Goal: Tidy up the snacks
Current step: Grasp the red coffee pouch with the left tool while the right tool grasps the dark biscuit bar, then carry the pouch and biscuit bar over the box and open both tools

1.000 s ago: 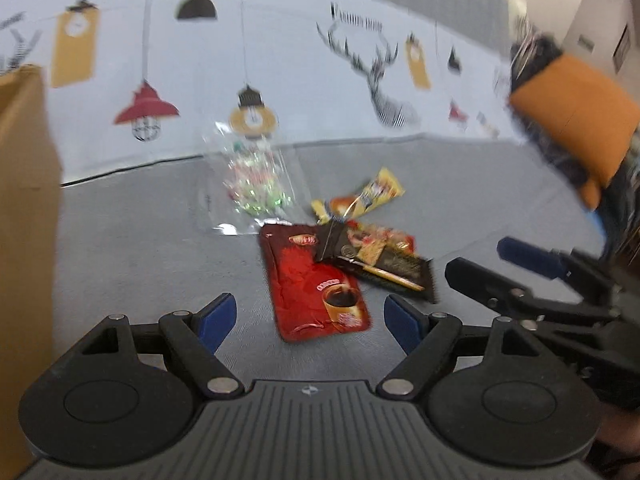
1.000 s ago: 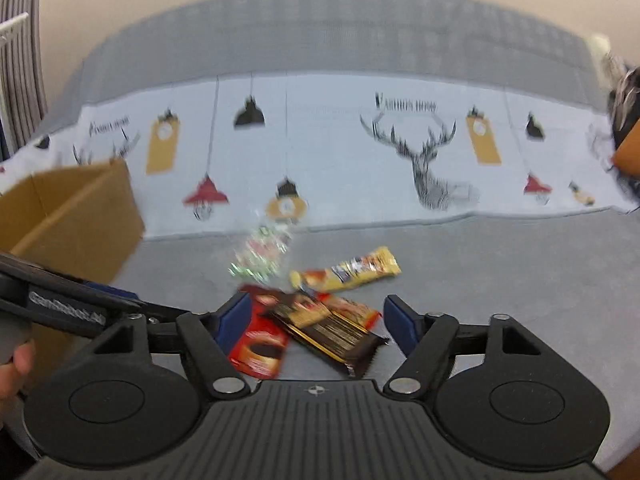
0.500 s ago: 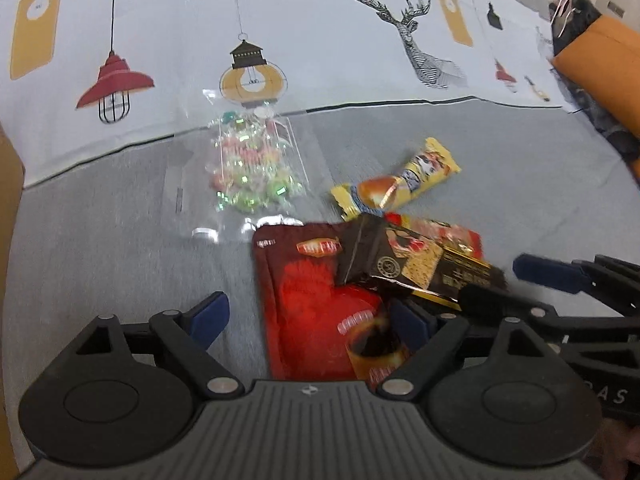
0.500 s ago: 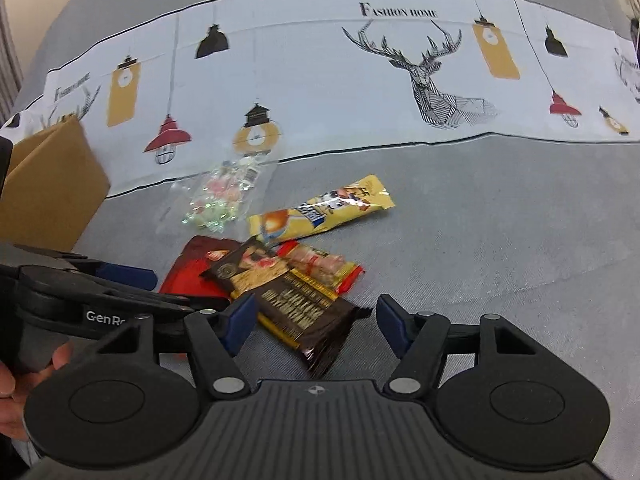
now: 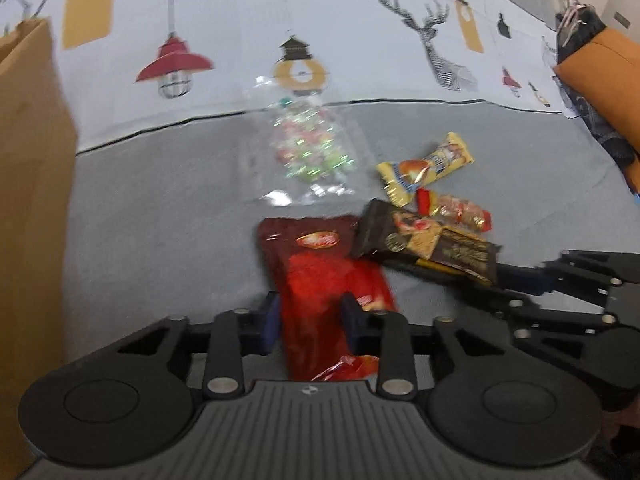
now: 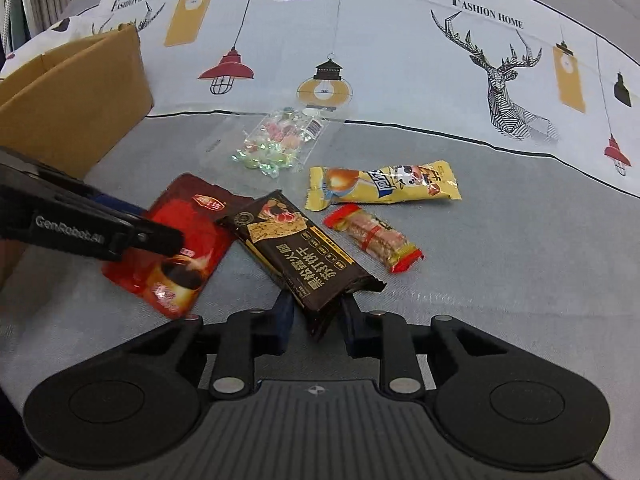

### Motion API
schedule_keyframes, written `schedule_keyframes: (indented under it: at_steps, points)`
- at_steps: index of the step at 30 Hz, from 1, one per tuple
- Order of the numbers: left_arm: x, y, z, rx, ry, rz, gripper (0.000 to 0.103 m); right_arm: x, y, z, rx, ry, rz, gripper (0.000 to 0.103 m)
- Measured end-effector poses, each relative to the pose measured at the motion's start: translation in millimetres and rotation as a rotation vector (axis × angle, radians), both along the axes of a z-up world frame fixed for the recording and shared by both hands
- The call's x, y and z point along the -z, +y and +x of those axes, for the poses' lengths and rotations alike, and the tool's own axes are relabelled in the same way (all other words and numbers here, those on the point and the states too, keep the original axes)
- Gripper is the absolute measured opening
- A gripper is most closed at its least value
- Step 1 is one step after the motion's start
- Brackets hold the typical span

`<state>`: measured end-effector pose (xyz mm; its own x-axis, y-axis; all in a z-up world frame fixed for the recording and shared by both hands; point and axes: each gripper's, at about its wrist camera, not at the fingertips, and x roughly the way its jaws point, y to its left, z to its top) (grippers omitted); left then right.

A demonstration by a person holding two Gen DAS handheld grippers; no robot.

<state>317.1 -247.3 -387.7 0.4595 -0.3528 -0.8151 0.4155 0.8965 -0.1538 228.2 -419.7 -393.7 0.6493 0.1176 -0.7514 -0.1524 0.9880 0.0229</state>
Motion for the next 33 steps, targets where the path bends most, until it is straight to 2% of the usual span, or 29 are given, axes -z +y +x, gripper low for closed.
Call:
schedule_keyframes:
  at_steps: [2, 4, 5, 9, 12, 13, 15, 16, 17, 19, 22, 24, 26, 28, 29, 31, 33]
  points:
    - [0.9, 5.2, -1.1, 0.01, 0.005, 0.001, 0.037, -6.6, 3.0, -7.8, -0.01, -0.007, 0.029, 0.025]
    - [2.9, 6.8, -0.2, -0.029, 0.022, 0.011, 0.077, -10.1, 3.1, -11.8, -0.012, -0.002, 0.09, 0.023]
    - [3.2, 6.0, 0.5, -0.036, 0.032, 0.006, 0.084, -9.7, 2.3, -10.2, -0.006, 0.006, 0.11, 0.023]
    - [2.5, -8.7, -0.7, -0.006, 0.043, -0.042, 0.089, -3.8, -2.2, -6.5, 0.04, 0.04, 0.099, 0.023]
    - [9.1, -27.8, 0.1, 0.017, 0.013, 0.0, 0.093, 4.3, -5.3, -9.2, 0.044, 0.061, 0.059, 0.026]
    - [12.4, -34.2, 0.6, 0.022, -0.012, 0.032, 0.095, 3.8, -4.2, -10.3, 0.034, 0.049, 0.038, 0.031]
    - [17.9, -46.2, 1.4, 0.034, -0.081, 0.103, 0.095, 4.4, -2.0, -9.1, 0.012, 0.012, -0.002, 0.07]
    - [19.0, -45.8, 2.9, 0.029, -0.088, 0.098, 0.092, 5.8, -2.1, -6.2, 0.01, 0.004, -0.019, 0.073]
    - [18.9, -43.0, 4.2, 0.016, -0.087, 0.079, 0.089, 7.9, -2.4, -1.5, 0.005, 0.001, -0.03, 0.073]
    - [15.8, -37.0, 4.2, 0.019, -0.107, 0.074, 0.073, 11.6, -2.1, 7.8, -0.005, -0.01, -0.031, 0.072]
    - [13.5, -25.8, 5.2, 0.021, -0.099, 0.041, 0.062, 13.5, 0.4, 16.0, -0.031, -0.02, 0.005, 0.07]
    - [11.2, -22.4, 4.6, 0.023, -0.093, 0.038, 0.059, 13.9, 5.2, 18.7, -0.065, -0.023, -0.005, 0.056]
    - [8.4, -18.7, 4.0, 0.015, -0.073, 0.028, 0.056, 12.0, 7.5, 21.1, -0.064, -0.023, 0.001, 0.048]
    - [5.2, -13.4, 2.9, 0.003, -0.054, 0.017, 0.055, 10.1, 10.6, 18.6, -0.074, -0.026, 0.02, 0.044]
    - [4.0, -10.9, 2.1, -0.002, -0.041, 0.011, 0.055, 8.9, 13.6, 15.8, -0.079, -0.036, 0.019, 0.038]
    - [0.9, -5.5, 0.4, -0.006, -0.015, -0.006, 0.055, 5.1, 15.8, 10.6, -0.049, -0.062, -0.01, 0.037]
    - [-3.4, 0.1, -0.6, -0.017, 0.011, -0.019, 0.055, 0.6, 9.3, 7.6, -0.009, -0.058, 0.019, 0.038]
